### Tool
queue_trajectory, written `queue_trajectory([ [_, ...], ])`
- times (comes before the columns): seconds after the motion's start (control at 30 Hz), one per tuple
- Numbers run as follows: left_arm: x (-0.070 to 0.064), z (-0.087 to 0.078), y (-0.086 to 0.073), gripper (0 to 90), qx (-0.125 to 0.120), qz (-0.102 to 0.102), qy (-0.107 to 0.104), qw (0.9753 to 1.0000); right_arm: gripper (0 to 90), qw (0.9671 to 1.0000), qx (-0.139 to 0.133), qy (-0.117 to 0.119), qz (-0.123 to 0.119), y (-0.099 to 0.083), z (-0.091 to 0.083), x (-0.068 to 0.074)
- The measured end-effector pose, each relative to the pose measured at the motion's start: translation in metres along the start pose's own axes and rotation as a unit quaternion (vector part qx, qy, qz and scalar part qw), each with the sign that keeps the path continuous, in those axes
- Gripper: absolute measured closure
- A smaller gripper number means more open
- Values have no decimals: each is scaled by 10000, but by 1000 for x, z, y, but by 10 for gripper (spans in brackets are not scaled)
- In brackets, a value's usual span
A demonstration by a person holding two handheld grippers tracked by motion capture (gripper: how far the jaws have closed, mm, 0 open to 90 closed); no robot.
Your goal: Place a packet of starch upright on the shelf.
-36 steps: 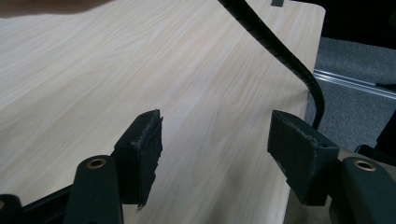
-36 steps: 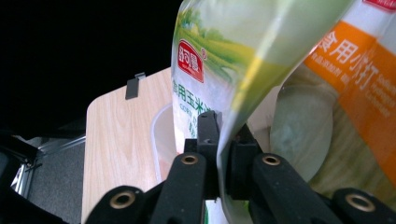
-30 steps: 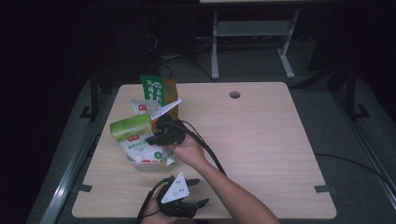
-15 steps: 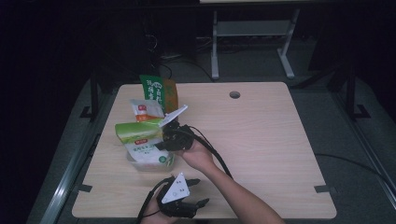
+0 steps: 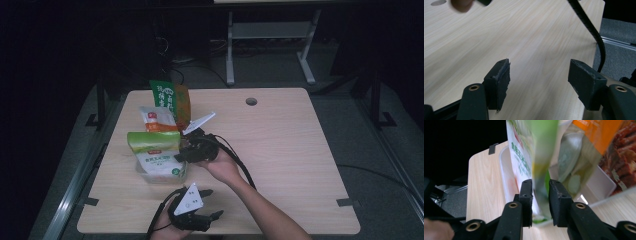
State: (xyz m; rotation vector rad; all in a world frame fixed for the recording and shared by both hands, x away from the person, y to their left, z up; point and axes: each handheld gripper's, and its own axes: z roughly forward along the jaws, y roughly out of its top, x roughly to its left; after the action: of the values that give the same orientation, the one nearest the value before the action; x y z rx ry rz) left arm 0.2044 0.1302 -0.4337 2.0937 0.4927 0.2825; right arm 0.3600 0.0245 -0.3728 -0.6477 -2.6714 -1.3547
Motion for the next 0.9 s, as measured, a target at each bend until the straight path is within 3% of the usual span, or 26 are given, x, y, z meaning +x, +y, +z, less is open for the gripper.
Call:
queue_trajectory([
  [0.3, 6, 4, 1, 305, 72, -30, 94, 9999, 607, 9995, -237, 132, 187, -15, -35, -10],
  [0.57, 11, 7, 1, 293, 154, -48, 162, 9997, 523, 9995, -156, -133, 222, -33, -56, -22],
  [0.9, 15, 7, 1, 278, 147, -114, 215, 9996, 471, 9974, -141, -424, 558, -65, -79, -40],
])
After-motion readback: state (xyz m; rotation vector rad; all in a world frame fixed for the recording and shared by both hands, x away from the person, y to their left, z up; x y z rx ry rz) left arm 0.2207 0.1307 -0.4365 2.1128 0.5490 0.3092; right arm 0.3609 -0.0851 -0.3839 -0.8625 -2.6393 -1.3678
